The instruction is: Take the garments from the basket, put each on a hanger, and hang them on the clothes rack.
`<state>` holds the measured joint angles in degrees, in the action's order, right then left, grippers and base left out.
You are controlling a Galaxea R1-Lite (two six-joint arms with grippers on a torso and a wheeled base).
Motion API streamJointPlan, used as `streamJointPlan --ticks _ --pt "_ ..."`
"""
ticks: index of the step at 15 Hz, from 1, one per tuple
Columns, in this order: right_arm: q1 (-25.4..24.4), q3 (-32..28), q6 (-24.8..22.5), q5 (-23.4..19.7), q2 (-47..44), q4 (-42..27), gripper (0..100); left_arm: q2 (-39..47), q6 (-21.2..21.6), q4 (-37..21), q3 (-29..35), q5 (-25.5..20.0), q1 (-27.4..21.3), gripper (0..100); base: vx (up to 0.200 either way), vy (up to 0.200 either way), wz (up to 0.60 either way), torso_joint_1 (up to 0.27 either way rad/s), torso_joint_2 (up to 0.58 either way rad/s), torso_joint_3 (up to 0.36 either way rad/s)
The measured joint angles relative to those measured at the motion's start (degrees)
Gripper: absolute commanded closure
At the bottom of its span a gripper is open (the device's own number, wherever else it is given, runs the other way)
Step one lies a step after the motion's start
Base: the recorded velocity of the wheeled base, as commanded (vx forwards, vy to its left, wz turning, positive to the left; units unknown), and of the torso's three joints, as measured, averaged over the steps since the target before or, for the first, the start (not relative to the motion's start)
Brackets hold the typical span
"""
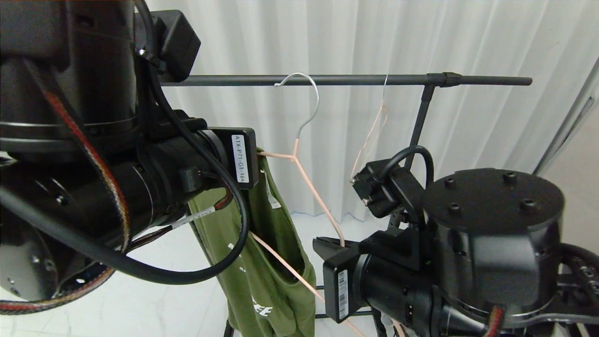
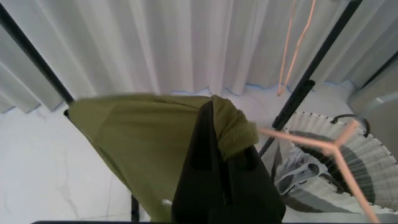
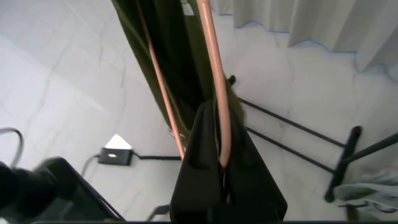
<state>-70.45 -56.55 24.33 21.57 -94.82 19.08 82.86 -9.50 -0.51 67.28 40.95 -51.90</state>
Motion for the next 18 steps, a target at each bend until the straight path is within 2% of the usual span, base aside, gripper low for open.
streamJointPlan --ticks 6,9,12,16,18 --pt "0.46 -1.46 4.73 2.9 -1.9 -0.11 100 -1.02 -0.18 -0.04 0.57 -0.04 0.18 100 0.0 0.0 0.0 0.0 0.0 0.0" --pt "0.52 -1.85 4.53 3.15 -2.47 0.02 100 -1.41 -0.35 0.0 2.4 -0.06 -2.32 100 0.0 0.0 0.0 0.0 0.0 0.0" --pt "0.35 -2.32 4.4 3.32 -3.04 0.02 100 -0.95 -2.38 0.02 2.73 -0.11 -5.6 100 0.0 0.0 0.0 0.0 0.0 0.0" --pt "0.48 -1.94 2.66 5.19 -2.4 0.05 100 -1.13 -2.38 -0.11 0.66 -0.04 -6.03 100 0.0 0.0 0.0 0.0 0.0 0.0" --pt "0.55 -1.6 1.19 5.77 -1.93 3.22 100 -1.61 -2.21 -0.15 -0.66 -0.06 -6.03 100 0.0 0.0 0.0 0.0 0.0 0.0"
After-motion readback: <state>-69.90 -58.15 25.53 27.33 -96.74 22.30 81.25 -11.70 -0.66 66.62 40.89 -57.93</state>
